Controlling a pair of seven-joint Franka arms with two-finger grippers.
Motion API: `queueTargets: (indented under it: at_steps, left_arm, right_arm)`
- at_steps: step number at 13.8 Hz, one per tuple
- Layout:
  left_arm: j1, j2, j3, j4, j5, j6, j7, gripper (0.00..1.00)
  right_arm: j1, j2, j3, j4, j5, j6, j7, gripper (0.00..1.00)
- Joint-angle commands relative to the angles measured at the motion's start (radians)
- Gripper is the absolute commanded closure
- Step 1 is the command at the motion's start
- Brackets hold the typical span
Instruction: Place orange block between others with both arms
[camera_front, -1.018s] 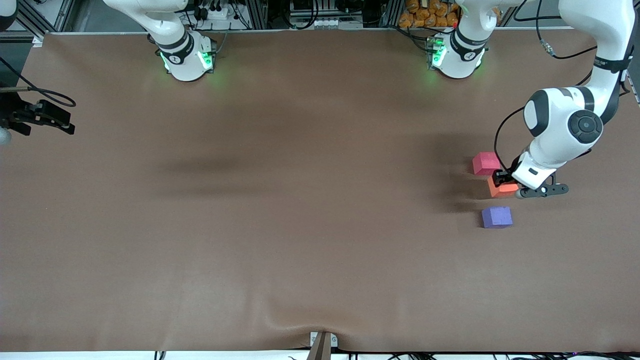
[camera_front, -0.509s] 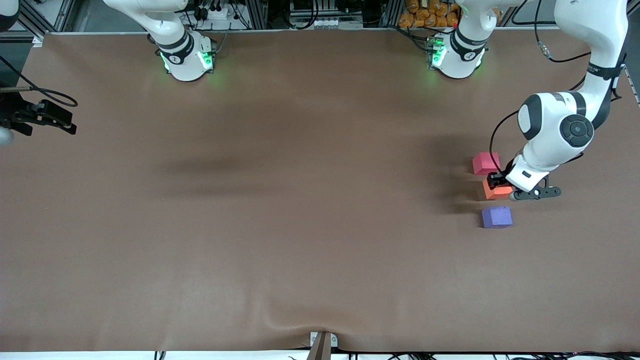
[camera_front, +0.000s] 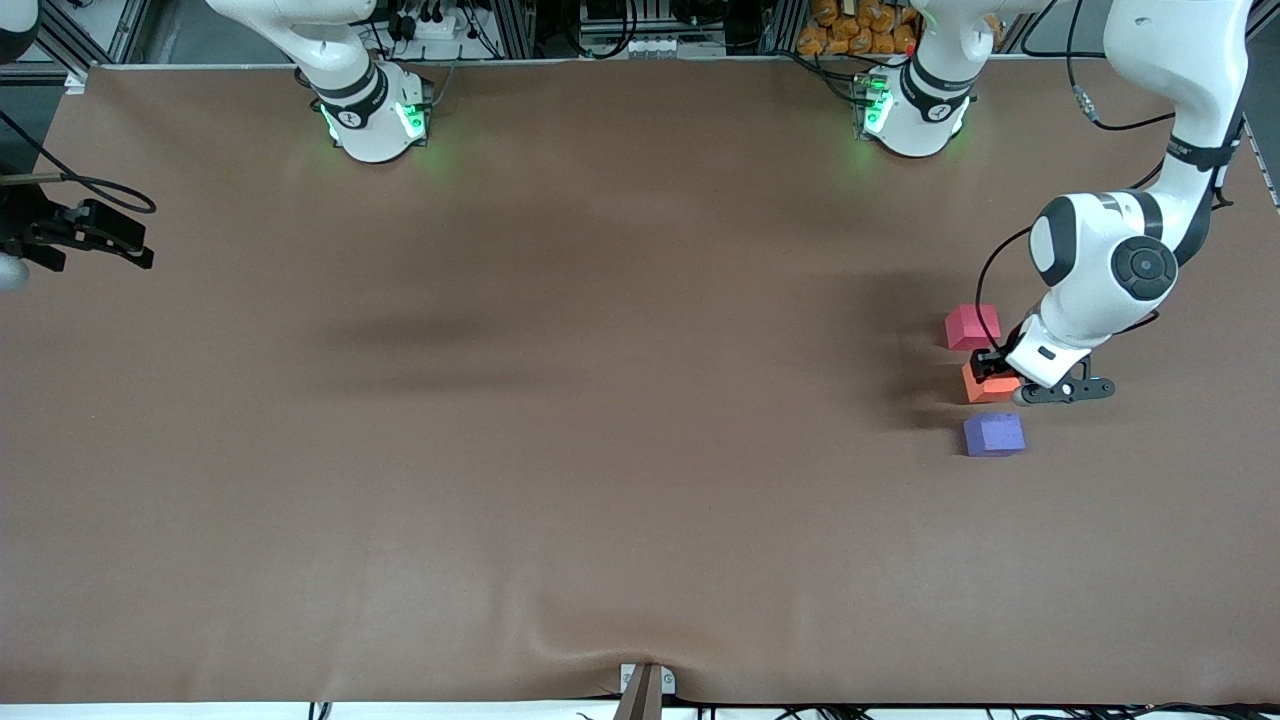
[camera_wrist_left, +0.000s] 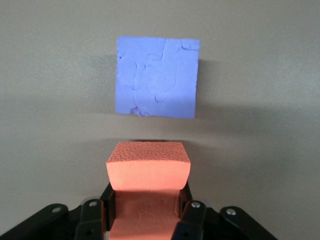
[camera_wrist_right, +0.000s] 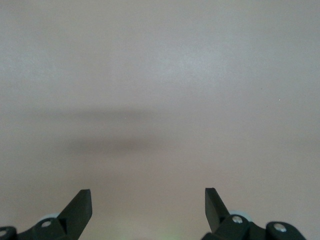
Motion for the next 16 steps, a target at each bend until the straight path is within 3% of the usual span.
queueTargets:
  at_steps: [1,12,13,14,15,16]
  left_arm:
    - [0.012,0.013,-0.010,0.000,-0.020,0.031,0.028,0.55]
    - [0.012,0.047,-0.027,0.014,-0.037,0.045,0.028,0.48]
    - [0.012,0.048,-0.031,0.014,-0.048,0.045,0.028,0.38]
    - [0.012,0.048,-0.031,0.014,-0.049,0.045,0.030,0.06]
    - [0.012,0.047,-0.031,0.016,-0.049,0.045,0.031,0.00]
    - [0.012,0.045,-0.031,0.017,-0.049,0.045,0.039,0.00]
  right_arm:
    - [-0.002,-0.001,0.005,0.011,-0.018,-0.014,0.004,0.00]
    - [0.001,-0.001,0.005,0.011,-0.020,-0.016,0.006,0.00]
    - [0.001,-0.001,0.005,0.011,-0.020,-0.016,0.006,0.00]
    - [0.001,-0.001,0.005,0.011,-0.020,-0.016,0.006,0.00]
    - [0.001,-0.001,0.005,0.011,-0.020,-0.016,0.006,0.00]
    - [0.001,-0.001,0.005,0.011,-0.020,-0.016,0.006,0.00]
